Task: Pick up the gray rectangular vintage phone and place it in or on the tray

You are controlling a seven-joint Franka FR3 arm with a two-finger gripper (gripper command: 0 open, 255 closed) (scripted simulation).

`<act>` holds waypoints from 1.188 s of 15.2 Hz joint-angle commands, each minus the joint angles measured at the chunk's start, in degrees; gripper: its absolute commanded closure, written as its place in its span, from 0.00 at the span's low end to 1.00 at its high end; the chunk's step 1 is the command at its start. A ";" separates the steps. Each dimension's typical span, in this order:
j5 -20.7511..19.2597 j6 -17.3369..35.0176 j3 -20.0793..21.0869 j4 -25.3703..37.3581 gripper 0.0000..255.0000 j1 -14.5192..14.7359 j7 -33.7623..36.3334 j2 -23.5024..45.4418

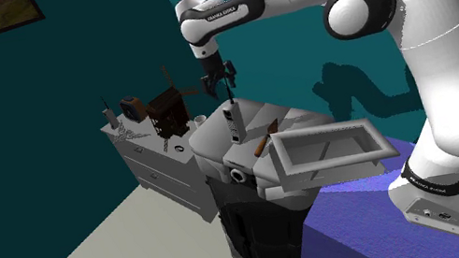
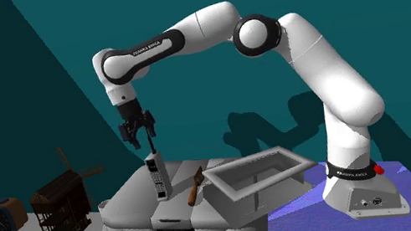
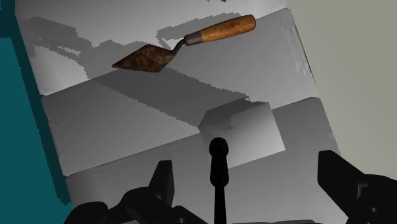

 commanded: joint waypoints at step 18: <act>0.07 5.70 0.05 -6.74 1.00 -0.11 0.24 1.13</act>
